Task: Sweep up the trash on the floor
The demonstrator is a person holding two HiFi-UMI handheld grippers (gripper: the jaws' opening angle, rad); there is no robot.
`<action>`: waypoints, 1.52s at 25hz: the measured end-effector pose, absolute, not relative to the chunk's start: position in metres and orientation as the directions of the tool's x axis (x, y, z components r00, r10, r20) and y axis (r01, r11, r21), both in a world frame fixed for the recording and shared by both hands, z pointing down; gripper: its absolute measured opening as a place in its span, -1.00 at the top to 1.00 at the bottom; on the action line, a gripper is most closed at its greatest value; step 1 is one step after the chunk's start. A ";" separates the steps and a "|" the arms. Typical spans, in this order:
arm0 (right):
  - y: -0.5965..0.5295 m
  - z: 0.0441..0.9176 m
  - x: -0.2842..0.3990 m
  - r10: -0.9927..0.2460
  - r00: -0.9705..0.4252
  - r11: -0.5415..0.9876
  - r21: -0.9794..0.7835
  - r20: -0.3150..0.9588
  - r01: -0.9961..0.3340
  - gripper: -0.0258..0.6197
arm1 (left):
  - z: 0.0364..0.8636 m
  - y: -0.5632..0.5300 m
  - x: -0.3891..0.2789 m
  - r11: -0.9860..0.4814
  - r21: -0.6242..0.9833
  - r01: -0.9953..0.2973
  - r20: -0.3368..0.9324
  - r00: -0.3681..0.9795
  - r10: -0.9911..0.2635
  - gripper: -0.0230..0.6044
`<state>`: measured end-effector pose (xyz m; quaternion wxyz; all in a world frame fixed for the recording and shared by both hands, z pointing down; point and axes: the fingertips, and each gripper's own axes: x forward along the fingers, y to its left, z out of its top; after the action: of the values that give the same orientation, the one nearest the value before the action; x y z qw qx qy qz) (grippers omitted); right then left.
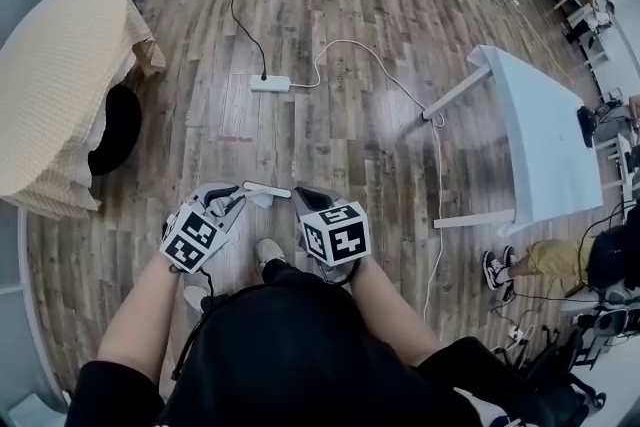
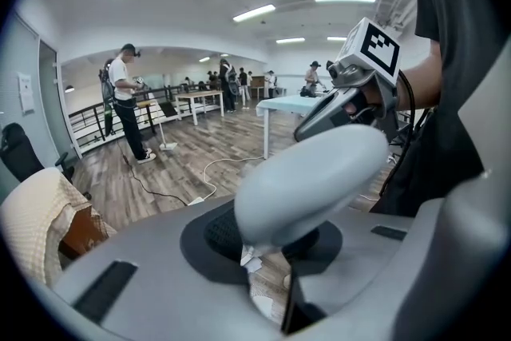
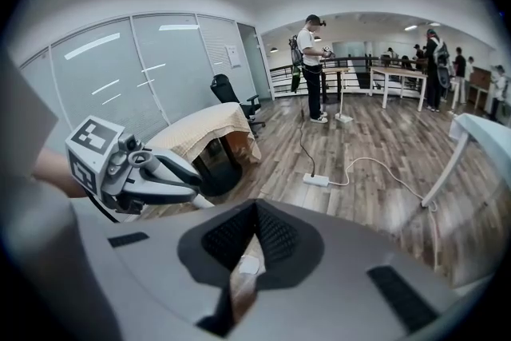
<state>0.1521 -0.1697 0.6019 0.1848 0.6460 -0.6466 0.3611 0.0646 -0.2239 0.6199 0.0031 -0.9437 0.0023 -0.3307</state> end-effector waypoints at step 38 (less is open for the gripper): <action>-0.234 0.592 0.043 -0.635 -0.349 0.227 -0.265 0.689 -0.937 0.88 | 0.553 -0.269 -0.079 -0.875 -0.019 -0.484 0.501 0.753 -0.427 0.71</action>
<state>0.0430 -0.2340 0.5916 0.2257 0.5241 -0.7501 0.3342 -0.0793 -0.2692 0.5532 -0.0558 -0.9344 0.2438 -0.2536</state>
